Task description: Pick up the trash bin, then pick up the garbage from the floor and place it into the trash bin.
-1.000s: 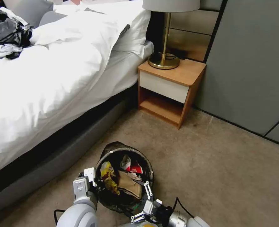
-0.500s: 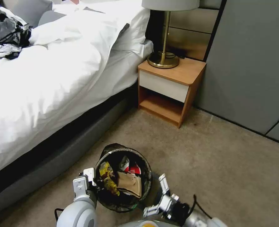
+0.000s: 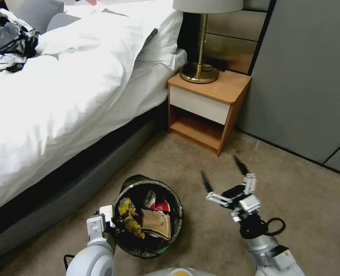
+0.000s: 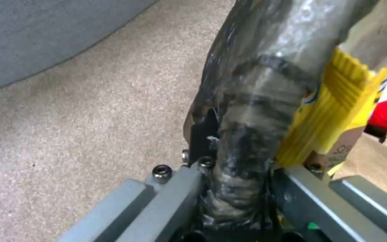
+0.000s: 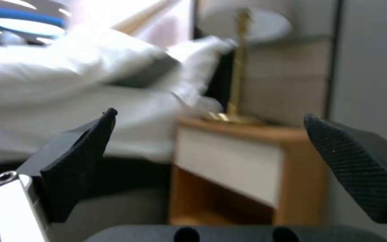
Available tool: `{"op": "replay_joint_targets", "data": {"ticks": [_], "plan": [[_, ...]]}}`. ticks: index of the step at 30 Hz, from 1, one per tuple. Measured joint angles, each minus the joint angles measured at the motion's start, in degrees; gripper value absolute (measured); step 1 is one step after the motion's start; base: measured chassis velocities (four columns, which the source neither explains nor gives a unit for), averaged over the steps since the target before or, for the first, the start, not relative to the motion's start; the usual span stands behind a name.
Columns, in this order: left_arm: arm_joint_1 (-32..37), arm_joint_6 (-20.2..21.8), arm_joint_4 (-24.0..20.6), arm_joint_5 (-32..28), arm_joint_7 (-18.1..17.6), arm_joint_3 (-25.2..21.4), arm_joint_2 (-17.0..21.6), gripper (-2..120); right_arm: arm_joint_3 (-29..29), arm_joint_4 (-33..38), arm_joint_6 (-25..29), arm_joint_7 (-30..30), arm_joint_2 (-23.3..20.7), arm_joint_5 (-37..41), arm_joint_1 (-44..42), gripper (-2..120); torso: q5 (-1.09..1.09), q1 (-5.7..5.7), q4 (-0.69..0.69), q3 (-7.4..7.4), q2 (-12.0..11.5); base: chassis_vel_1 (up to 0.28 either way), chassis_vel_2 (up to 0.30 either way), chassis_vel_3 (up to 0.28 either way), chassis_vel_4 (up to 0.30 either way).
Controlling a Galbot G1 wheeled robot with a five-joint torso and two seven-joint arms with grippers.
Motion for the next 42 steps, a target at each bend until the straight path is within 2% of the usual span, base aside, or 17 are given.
{"op": "replay_joint_targets", "data": {"ticks": [3, 10, 28, 42], "plan": [[0.23, -0.25, -0.16, 0.45, 0.00, -0.10, -0.06, 0, 0.29, -3.68, 0.11, 2.62, 0.97, 0.26, -0.26, 100, 0.01, 0.00, 0.02, 0.00, 0.00, 0.000, 0.000, 0.000, 0.000], [0.33, -1.40, 0.04, 1.70, 0.33, 0.14, -0.35, 0, -0.03, -6.86, -0.36, 4.45, 1.72, 0.63, 0.62, 100, 0.01, 0.00, 0.02, 0.00, 0.01, 0.000, 0.000, 0.000, 0.000], [2.06, -0.81, -1.30, 0.97, 0.51, 0.68, -0.68, 0, 0.08, -6.59, -0.93, 4.93, 1.11, 1.21, 1.93, 100, 0.00, 0.00, 0.01, 0.00, 0.01, 0.000, 0.000, 0.000, 0.000], [2.97, 0.90, -3.34, -1.01, 0.33, 0.39, -0.20, 0, -0.22, -6.70, -0.95, 4.42, 1.11, 0.13, 2.24, 100, 0.00, 0.00, 0.02, 0.00, 0.01, 0.081, 0.077, 0.080, 0.091]]}}
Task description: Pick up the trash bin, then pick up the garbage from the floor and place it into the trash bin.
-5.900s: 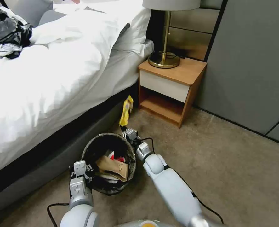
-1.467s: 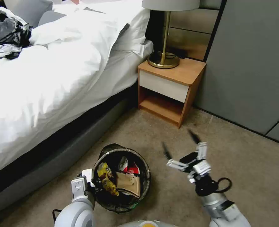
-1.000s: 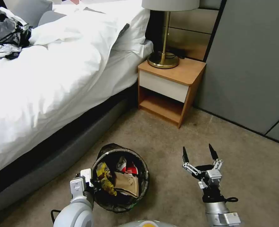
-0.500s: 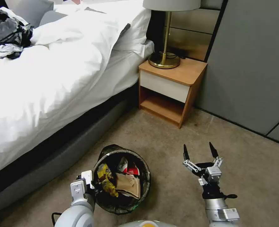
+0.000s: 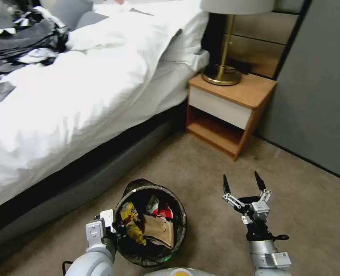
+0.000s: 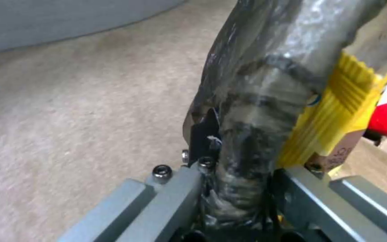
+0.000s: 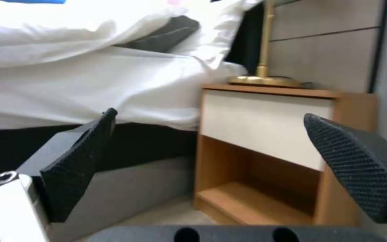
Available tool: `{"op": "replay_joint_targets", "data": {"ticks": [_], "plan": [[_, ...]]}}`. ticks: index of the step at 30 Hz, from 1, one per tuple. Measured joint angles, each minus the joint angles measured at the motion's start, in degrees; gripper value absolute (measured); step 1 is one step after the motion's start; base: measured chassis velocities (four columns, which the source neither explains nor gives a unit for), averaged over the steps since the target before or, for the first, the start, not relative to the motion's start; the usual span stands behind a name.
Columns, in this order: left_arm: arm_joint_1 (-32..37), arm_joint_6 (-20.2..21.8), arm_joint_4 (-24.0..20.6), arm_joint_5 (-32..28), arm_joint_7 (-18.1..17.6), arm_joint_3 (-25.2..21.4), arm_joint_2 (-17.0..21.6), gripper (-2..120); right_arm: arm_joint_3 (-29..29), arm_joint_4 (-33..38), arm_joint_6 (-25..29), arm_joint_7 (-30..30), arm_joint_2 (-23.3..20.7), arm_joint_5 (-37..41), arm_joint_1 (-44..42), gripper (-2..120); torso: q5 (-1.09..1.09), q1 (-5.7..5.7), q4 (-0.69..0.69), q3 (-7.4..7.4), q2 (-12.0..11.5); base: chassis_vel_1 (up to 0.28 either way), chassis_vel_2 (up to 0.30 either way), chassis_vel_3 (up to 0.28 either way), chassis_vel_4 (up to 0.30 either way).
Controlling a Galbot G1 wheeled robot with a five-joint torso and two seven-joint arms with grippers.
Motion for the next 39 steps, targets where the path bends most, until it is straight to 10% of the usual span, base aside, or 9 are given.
{"op": "replay_joint_targets", "data": {"ticks": [39], "plan": [[3.08, 0.06, -1.86, -0.68, 0.03, -0.36, 0.24, 0, -1.57, 0.44, -0.18, -1.11, -0.13, -1.07, -0.08, 100, -0.01, 0.00, 0.00, 0.00, 0.00, 0.125, 0.125, 0.122, 0.123]]}}
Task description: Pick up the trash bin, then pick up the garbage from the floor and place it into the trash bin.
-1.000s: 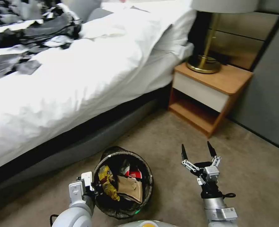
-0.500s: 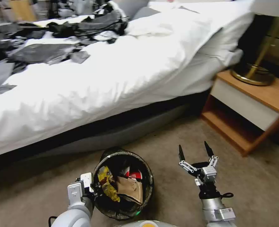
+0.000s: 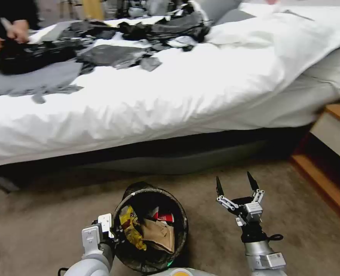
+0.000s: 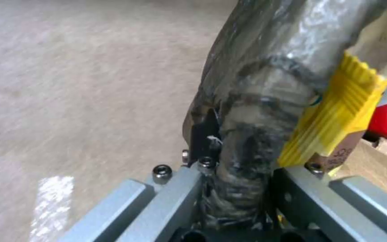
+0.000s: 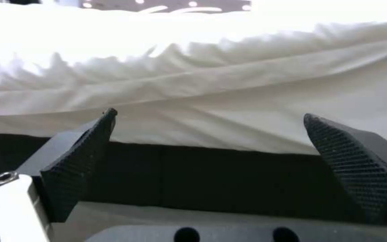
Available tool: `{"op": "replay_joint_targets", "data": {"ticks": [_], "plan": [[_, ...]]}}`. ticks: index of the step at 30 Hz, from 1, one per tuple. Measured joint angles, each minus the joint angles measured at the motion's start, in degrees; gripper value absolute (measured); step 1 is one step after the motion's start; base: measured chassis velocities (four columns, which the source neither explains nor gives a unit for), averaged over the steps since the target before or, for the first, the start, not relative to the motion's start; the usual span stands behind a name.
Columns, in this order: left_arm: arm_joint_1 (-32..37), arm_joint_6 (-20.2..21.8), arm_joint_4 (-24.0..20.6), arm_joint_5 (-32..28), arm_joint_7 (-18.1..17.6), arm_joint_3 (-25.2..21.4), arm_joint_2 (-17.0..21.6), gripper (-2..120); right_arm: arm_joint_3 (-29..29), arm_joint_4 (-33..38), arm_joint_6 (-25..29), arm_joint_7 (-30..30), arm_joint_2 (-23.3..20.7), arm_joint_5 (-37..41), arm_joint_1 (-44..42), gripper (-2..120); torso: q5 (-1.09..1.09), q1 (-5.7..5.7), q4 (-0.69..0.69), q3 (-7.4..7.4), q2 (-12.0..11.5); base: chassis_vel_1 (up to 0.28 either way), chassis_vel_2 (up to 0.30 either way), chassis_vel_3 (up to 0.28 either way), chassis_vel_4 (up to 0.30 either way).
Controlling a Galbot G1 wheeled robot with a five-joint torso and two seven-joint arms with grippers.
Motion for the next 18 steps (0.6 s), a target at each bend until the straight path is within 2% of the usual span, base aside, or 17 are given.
{"op": "replay_joint_targets", "data": {"ticks": [18], "plan": [[-0.13, -0.05, 0.01, 0.08, 0.62, -0.28, 0.21, 0, -0.17, -0.50, 0.27, -0.29, 0.01, 0.06, 0.20, 100, 0.01, 0.00, 0.00, 0.00, 0.00, 0.128, 0.122, 0.129, 0.131]]}}
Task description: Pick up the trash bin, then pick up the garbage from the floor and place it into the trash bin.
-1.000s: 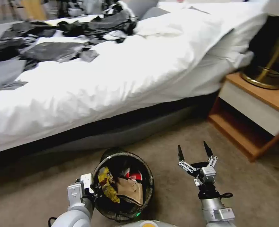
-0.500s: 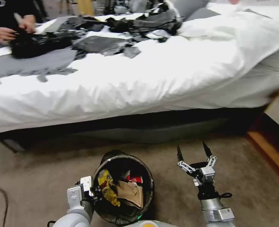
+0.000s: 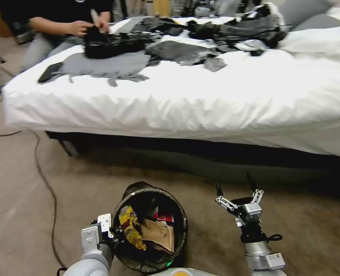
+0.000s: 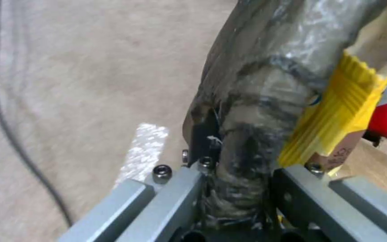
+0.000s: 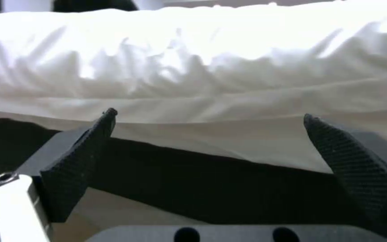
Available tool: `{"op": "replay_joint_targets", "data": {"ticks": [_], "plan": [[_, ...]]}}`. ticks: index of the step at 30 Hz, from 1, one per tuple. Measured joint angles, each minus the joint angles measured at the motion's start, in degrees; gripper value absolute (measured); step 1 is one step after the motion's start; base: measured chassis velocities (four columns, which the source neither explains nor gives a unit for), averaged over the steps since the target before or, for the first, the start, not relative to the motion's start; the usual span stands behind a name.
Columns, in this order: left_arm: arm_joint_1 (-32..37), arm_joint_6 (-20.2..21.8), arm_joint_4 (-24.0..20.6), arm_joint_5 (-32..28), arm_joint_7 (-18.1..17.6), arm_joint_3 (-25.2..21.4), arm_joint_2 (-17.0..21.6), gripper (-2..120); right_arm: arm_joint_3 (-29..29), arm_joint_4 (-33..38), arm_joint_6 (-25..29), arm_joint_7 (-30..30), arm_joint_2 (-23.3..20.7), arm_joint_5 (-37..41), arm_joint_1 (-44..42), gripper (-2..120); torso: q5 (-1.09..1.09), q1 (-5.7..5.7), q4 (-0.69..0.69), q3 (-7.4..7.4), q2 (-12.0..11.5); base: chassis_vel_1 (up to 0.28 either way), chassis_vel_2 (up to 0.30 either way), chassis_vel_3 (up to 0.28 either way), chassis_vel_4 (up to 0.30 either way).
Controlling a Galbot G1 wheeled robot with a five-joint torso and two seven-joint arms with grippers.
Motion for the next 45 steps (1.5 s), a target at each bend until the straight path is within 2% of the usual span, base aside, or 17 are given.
{"op": "replay_joint_targets", "data": {"ticks": [45], "plan": [[-0.10, 0.00, -0.56, -0.03, 0.18, -0.52, 0.24, 0, -0.26, 0.14, 0.23, -0.55, 0.15, -0.16, -0.31, 100, -0.01, 0.00, 0.00, 0.00, 0.00, 0.126, 0.125, 0.126, 0.124]]}}
